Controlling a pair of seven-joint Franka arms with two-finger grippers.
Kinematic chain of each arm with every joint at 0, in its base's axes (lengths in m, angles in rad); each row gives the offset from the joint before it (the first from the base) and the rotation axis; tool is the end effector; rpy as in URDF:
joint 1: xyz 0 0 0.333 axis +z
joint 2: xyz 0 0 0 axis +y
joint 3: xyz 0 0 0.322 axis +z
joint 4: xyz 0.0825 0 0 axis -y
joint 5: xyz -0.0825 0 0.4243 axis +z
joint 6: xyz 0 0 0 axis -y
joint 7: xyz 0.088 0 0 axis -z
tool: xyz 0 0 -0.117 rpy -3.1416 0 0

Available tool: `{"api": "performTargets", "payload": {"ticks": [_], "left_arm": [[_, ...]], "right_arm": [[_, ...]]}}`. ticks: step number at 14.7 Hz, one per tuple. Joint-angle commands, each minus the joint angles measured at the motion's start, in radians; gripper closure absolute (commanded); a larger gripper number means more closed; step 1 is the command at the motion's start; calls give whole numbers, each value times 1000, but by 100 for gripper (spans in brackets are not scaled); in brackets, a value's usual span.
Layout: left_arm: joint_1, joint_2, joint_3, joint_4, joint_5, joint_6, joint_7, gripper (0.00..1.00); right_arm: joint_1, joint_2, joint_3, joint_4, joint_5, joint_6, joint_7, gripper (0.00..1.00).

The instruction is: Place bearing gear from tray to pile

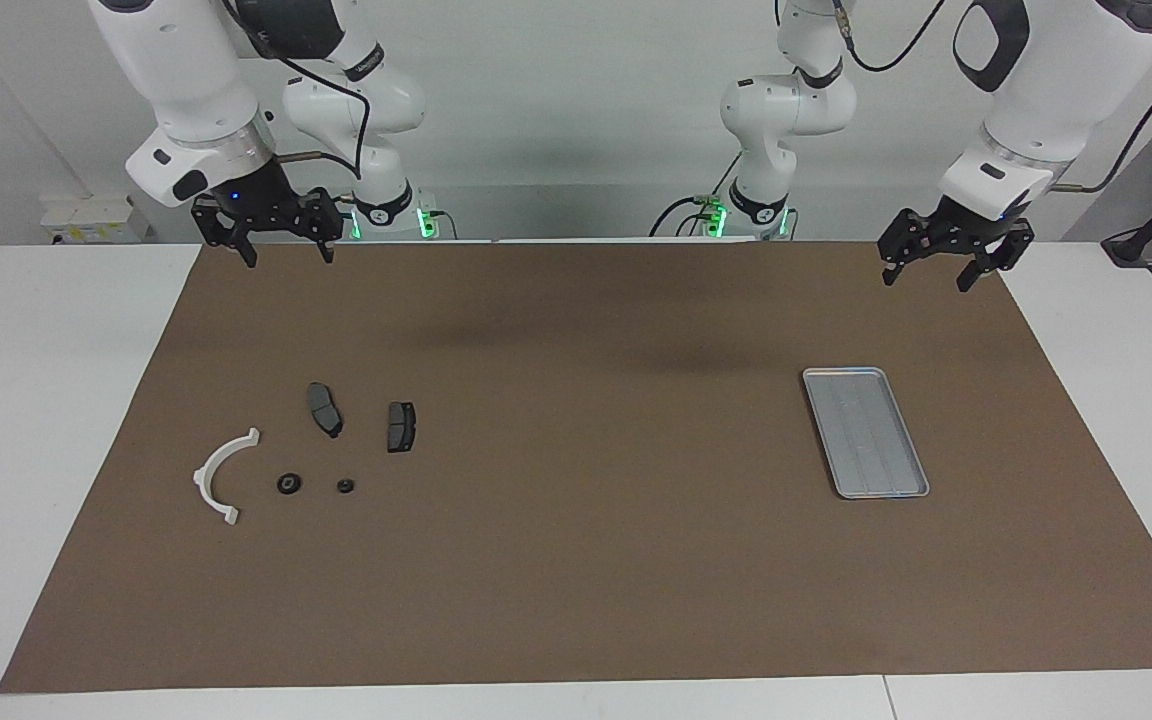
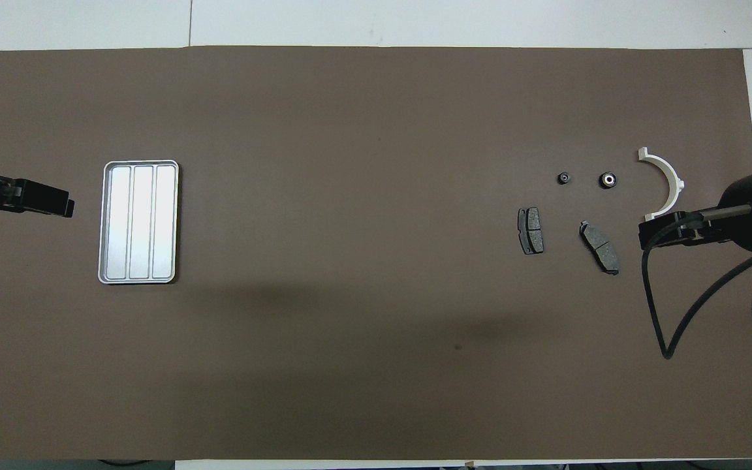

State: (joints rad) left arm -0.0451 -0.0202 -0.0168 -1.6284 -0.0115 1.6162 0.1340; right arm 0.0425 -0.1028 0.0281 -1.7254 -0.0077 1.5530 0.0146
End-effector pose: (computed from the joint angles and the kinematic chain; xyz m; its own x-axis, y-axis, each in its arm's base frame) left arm 0.5908 -0.0380 0.6069 0.9809 -0.1941 0.0094 -0.1942 -0.9809 0.0100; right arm 0.5553 0.0390 0.5993 0.9961 0.0553 -0.0694 0.0563 -0.9983 0.0116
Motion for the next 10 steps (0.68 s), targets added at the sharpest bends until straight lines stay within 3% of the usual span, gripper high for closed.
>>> {"api": "performTargets", "payload": {"ticks": [1, 10], "left_arm": [[-2, -29, 1, -34, 18, 21, 10, 0], [-2, -30, 1, -33, 18, 21, 10, 0]], "right_arm": [[-6, 0, 10, 6, -15, 15, 19, 0], [-6, -2, 10, 4, -3, 67, 60, 0]]}}
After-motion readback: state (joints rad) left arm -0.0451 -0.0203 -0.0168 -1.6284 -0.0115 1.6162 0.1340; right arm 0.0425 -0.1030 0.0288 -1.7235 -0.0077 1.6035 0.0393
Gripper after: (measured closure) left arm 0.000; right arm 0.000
